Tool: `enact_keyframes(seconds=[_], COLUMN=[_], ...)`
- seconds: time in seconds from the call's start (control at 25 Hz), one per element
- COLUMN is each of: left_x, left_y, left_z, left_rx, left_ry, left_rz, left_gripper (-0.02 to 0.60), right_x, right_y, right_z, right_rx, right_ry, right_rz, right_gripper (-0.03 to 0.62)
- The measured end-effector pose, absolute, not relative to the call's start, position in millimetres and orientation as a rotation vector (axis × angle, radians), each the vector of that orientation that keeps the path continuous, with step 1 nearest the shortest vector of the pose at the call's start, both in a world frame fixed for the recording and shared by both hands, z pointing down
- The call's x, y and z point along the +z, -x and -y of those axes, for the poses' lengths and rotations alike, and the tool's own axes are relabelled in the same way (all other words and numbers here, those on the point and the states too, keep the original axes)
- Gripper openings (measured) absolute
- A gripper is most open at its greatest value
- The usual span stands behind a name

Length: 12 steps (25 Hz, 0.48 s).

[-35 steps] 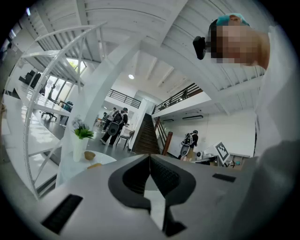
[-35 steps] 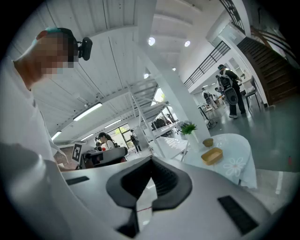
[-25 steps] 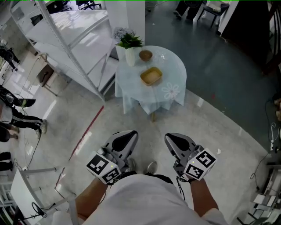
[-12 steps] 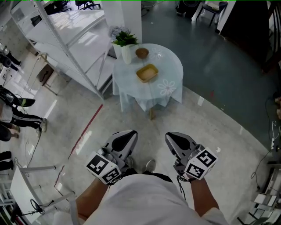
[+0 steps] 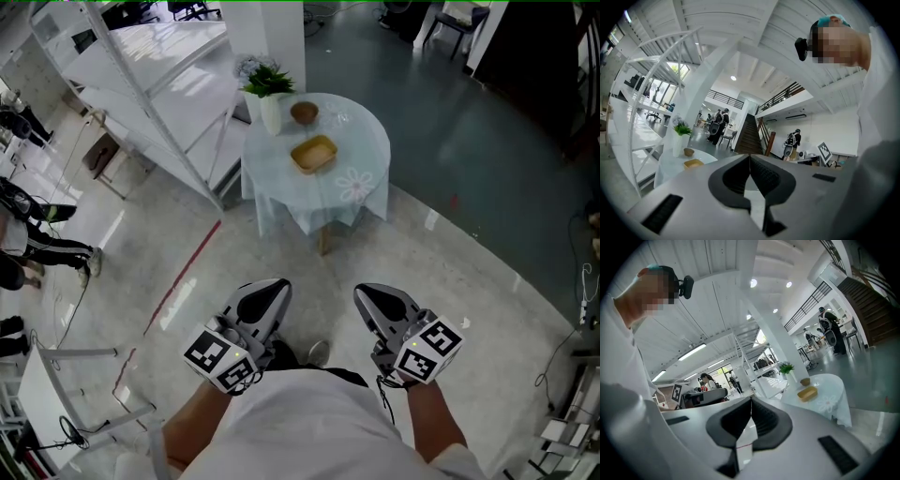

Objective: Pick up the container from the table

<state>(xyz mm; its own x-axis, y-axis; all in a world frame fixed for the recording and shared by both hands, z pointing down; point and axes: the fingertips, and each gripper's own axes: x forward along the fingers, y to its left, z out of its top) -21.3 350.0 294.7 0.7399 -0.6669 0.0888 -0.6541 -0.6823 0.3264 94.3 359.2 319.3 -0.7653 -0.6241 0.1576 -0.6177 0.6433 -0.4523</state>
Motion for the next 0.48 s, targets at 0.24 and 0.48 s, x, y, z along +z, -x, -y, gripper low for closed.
enact_keyframes(seconds=[0.24, 0.48], left_x=[299, 307], left_y=[24, 28], left_z=[-349, -328], left_rx=[-0.066, -0.076], left_ry=[-2.592, -2.584], left_rz=[1.035, 1.033], left_gripper=[0.021, 0.021], right_x=[319, 326], right_y=[-95, -91], right_z=[-357, -339], right_rx=[-0.761, -0.769], right_ry=[1.067, 1.074], right_rz=[-2.843, -2.85], right_gripper=[0.02, 0.02])
